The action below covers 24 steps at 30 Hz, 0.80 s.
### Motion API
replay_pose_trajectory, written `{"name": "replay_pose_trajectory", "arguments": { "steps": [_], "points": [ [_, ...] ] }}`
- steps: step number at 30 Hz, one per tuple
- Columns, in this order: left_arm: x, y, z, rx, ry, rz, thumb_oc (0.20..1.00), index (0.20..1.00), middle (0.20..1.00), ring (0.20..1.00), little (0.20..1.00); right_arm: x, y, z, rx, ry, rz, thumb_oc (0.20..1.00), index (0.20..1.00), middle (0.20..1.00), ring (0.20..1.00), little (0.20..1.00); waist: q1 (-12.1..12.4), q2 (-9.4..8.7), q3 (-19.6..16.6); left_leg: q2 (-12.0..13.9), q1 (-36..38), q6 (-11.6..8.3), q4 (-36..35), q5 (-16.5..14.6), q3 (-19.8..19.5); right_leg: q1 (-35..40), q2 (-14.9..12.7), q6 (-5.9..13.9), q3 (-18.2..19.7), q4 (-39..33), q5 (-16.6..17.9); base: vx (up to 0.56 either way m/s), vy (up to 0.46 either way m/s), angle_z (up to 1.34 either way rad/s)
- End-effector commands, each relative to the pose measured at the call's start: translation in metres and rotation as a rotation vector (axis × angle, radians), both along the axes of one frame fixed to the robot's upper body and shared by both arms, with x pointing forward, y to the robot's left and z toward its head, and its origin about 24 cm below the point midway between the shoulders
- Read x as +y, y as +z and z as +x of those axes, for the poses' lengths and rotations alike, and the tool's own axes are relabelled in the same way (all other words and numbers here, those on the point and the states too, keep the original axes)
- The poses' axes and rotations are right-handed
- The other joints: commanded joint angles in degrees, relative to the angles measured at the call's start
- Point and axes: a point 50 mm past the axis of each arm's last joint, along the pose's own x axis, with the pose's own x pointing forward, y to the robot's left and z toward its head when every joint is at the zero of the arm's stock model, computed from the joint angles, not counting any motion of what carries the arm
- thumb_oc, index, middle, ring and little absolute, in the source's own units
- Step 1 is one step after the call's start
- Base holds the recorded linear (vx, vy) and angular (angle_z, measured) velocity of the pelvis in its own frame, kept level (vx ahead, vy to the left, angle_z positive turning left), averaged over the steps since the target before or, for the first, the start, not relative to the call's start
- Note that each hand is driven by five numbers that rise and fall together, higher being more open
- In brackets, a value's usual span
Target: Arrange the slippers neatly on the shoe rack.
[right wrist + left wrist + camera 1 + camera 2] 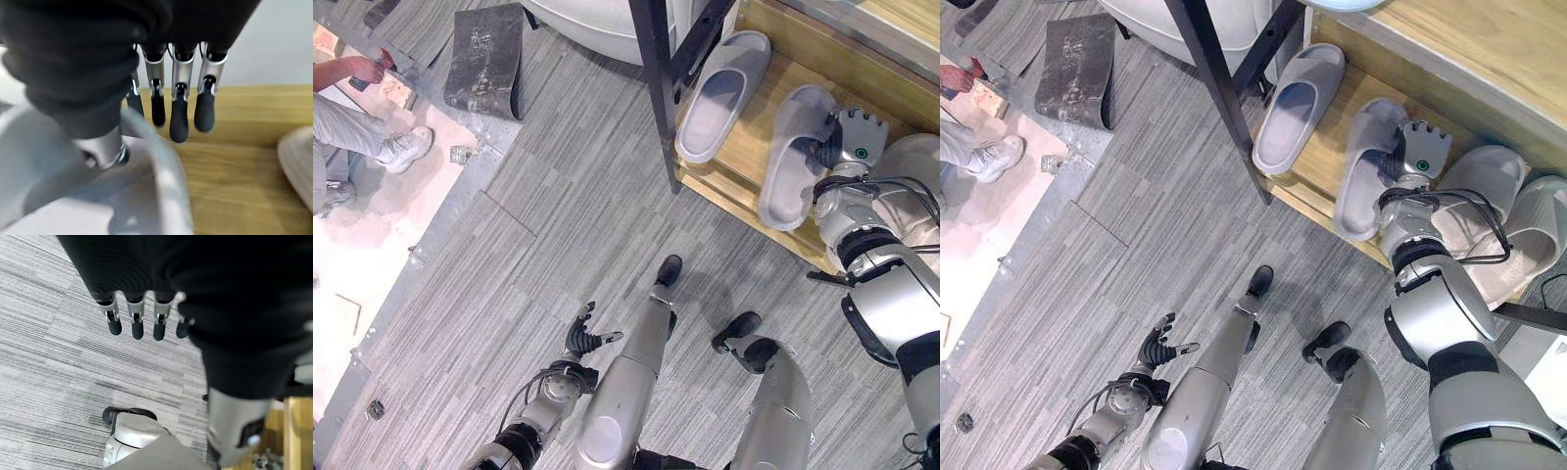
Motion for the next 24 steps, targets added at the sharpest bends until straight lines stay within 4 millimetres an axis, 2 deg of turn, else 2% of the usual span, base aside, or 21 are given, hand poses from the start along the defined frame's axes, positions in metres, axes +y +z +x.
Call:
{"name": "replay_pose_trajectory", "arguments": {
  "steps": [1,5,6,7,8,9,11,15,16,18,22,24],
  "points": [
    [-0.018,0.005,0.007,-0.040,-0.005,-0.053,1.000,1.000,1.000,1.000,1.000,-0.018,0.026,-0.005,-0.086,-0.050,0.062,1.000,1.000,1.000,1.000,1.000,0.6,1.24,-0.5,-1.1,0.9,2.48,6.8,-8.7,2.0,3.0,4.3,3.47,3.0,-4.0,-1.2,0.00,0.000,0.00],
    [-0.015,-0.003,0.005,-0.005,0.017,-0.034,1.000,1.000,1.000,1.000,1.000,-0.002,0.030,0.000,-0.139,0.027,0.130,1.000,1.000,1.000,1.000,1.000,-0.1,0.62,-0.5,-0.7,2.8,2.38,5.0,-8.3,2.0,4.7,4.7,3.63,2.9,-5.9,-0.6,0.00,0.000,0.00],
    [-0.015,-0.005,0.005,0.010,0.021,-0.027,1.000,1.000,1.000,1.000,1.000,0.009,0.032,0.003,-0.159,0.077,0.152,1.000,1.000,1.000,1.000,1.000,-0.5,0.28,-0.5,-0.4,3.8,2.33,3.9,-8.1,2.1,5.5,5.0,3.65,2.9,-7.0,-0.1,0.02,0.000,-0.05],
    [-0.015,-0.005,0.005,0.010,0.021,-0.027,1.000,1.000,1.000,1.000,1.000,0.009,0.032,0.003,-0.159,0.077,0.152,1.000,1.000,1.000,1.000,1.000,-0.5,0.29,-0.5,-0.4,3.9,2.33,3.9,-8.1,2.1,5.5,5.0,3.65,2.9,-7.0,-0.1,0.02,0.001,-0.06],
    [-0.014,-0.008,0.004,0.026,0.032,-0.019,1.000,1.000,1.000,1.000,1.000,0.025,0.040,0.006,-0.196,0.144,0.181,1.000,1.000,1.000,1.000,1.000,-0.9,-0.19,-0.5,-0.1,4.7,2.26,3.0,-7.9,2.4,6.2,5.3,3.75,3.0,-7.9,0.4,0.01,0.002,-0.05],
    [-0.014,-0.008,0.005,0.026,0.032,-0.019,1.000,1.000,1.000,1.000,1.000,0.025,0.040,0.006,-0.196,0.145,0.181,1.000,1.000,1.000,1.000,1.000,-1.0,-0.19,-0.5,-0.1,4.8,2.26,3.0,-7.9,2.4,6.3,5.3,3.75,3.0,-7.9,0.5,0.01,0.002,-0.06],
    [-0.014,-0.011,0.003,0.042,0.044,-0.014,1.000,1.000,1.000,1.000,1.000,0.038,0.044,0.007,-0.234,0.200,0.218,1.000,1.000,1.000,1.000,1.000,-1.5,-0.71,-0.5,0.2,5.8,2.18,2.1,-7.8,2.6,7.1,5.6,3.84,3.1,-9.0,1.0,0.01,-0.002,-0.10],
    [-0.014,-0.015,0.003,0.064,0.068,-0.008,1.000,1.000,1.000,1.000,1.000,0.071,0.054,0.005,-0.348,0.342,0.287,1.000,1.000,1.000,1.000,1.000,-2.9,-1.87,-0.6,0.8,7.6,1.97,0.8,-7.7,2.8,8.7,6.3,3.96,3.5,-10.5,1.4,0.02,-0.010,-0.06],
    [-0.014,-0.015,0.003,0.064,0.068,-0.008,1.000,1.000,1.000,1.000,1.000,0.071,0.053,0.005,-0.347,0.341,0.288,1.000,1.000,1.000,1.000,1.000,-2.8,-1.88,-0.6,0.9,7.7,1.96,0.8,-7.7,2.8,8.8,6.3,3.96,3.5,-10.5,1.4,0.01,-0.014,-0.09],
    [-0.014,-0.016,0.004,0.068,0.096,-0.016,1.000,1.000,1.000,1.000,1.000,0.086,0.062,-0.001,-0.432,0.415,0.320,1.000,1.000,1.000,1.000,1.000,-3.8,-2.37,-0.5,1.0,8.2,1.91,1.0,-7.9,3.2,9.3,6.6,3.92,3.8,-10.7,1.2,0.01,-0.002,-0.06],
    [-0.016,-0.017,0.004,0.072,0.107,-0.021,1.000,1.000,1.000,1.000,1.000,0.089,0.056,-0.008,-0.501,0.441,0.393,1.000,1.000,1.000,1.000,1.000,-4.8,-2.36,-0.2,1.1,8.5,1.91,1.0,-8.2,3.3,9.6,6.6,4.04,3.8,-10.9,1.2,0.00,0.007,-0.05],
    [-0.017,-0.015,0.005,0.059,0.108,-0.025,1.000,1.000,1.000,1.000,1.000,0.089,0.044,-0.011,-0.515,0.445,0.473,1.000,1.000,1.000,1.000,1.000,-5.4,-2.25,0.1,1.1,8.6,1.99,1.0,-8.2,3.5,9.8,6.6,4.16,3.8,-11.0,1.3,-0.01,0.006,-0.04]
  ]
}}
